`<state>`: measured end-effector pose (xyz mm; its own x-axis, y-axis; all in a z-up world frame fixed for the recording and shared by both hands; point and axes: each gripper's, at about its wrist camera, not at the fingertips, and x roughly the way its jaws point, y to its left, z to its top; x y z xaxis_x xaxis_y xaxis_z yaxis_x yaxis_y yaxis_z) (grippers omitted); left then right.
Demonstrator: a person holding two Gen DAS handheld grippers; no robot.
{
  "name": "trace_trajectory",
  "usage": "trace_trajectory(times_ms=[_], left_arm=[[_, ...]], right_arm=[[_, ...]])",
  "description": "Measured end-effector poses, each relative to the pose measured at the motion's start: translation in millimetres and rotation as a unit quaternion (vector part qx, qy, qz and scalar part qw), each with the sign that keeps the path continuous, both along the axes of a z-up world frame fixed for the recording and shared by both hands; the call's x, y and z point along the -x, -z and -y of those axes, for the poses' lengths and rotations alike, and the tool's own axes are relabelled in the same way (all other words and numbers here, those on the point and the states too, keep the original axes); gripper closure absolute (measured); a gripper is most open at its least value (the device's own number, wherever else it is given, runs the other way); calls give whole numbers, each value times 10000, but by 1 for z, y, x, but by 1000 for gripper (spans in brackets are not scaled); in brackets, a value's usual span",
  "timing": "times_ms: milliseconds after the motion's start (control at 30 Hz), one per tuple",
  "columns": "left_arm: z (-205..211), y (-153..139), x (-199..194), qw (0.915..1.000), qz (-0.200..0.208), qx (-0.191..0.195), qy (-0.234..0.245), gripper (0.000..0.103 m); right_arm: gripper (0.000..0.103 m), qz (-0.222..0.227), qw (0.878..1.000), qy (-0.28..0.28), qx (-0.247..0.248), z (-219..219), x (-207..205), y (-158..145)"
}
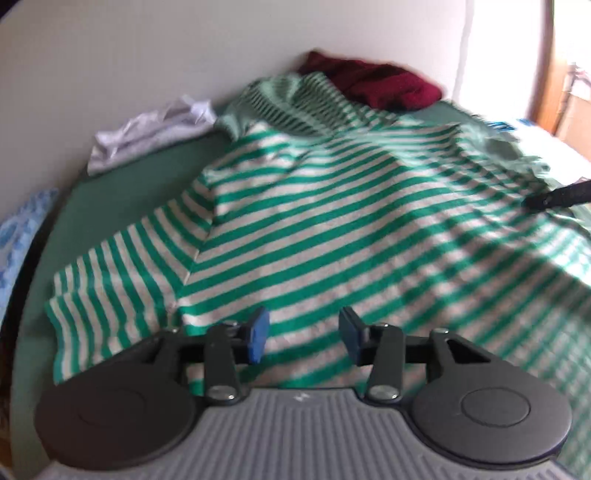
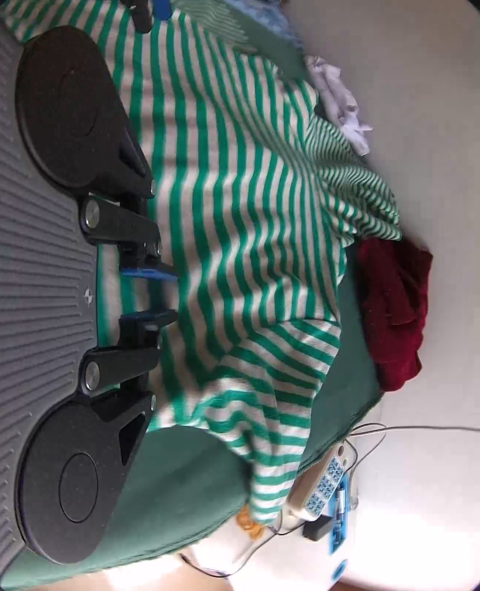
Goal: Fold clothes
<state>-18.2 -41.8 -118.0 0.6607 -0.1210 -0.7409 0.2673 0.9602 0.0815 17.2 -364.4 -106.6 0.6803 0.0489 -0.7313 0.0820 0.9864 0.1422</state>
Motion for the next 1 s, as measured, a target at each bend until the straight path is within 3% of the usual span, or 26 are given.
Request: trace_trajectory(times_ms=[33,67,200,233,267,333,433,467,500,600,667,767,800,867,1000], left_arm=[[-3,3,-3,9999,50,22,-137,52],[-7,2,-4,9996,6,64,-284,52],[-17,1,0,9972,-30,-43,-752,49],[-19,0,2,9964,-15,-84,-844,51],[-16,-3,2,9960,-10,-39,-898,57],[-10,-8,1,9950,2,35,-995,56],[10,-3,-3,9947,71,-400,-947,53],[16,-1,-5,9939,89,-554,-946,52],[15,0,-6,9931,91,-603,-1000,49],[13,-2,-6,9909,70,-788,-1090,51],[17,-4,-4,9923,129,-796,-941,51],[22,-6,-2,9939,212,-811,-722,40],[23,-3,-3,9939,192,-850,-680,40],[21,1,-4,9939,177,-852,-677,42],[12,1,3,9947,217,-813,-598,48]], right_arm=[[99,71,10000,-4,40,7,-7,1],[103,59,9998,135,164,19,-11,0],[103,-37,9991,349,222,63,-21,-3],[99,-11,9994,318,164,63,-22,-2],[87,19,9995,282,104,62,-23,-1],[85,79,9997,210,-17,60,-25,0],[87,168,9996,103,-199,57,-27,3],[98,198,9994,67,-259,56,-28,4],[103,228,9992,32,-320,55,-29,5],[103,142,9987,47,-488,62,-31,1],[83,95,9972,-182,-718,57,-23,-5],[85,136,9924,-818,-909,37,-11,-5],[85,151,9949,-697,-707,35,-7,-2],[102,246,9979,-321,-507,40,-1,4],[95,145,9983,-68,-562,45,13,1]])
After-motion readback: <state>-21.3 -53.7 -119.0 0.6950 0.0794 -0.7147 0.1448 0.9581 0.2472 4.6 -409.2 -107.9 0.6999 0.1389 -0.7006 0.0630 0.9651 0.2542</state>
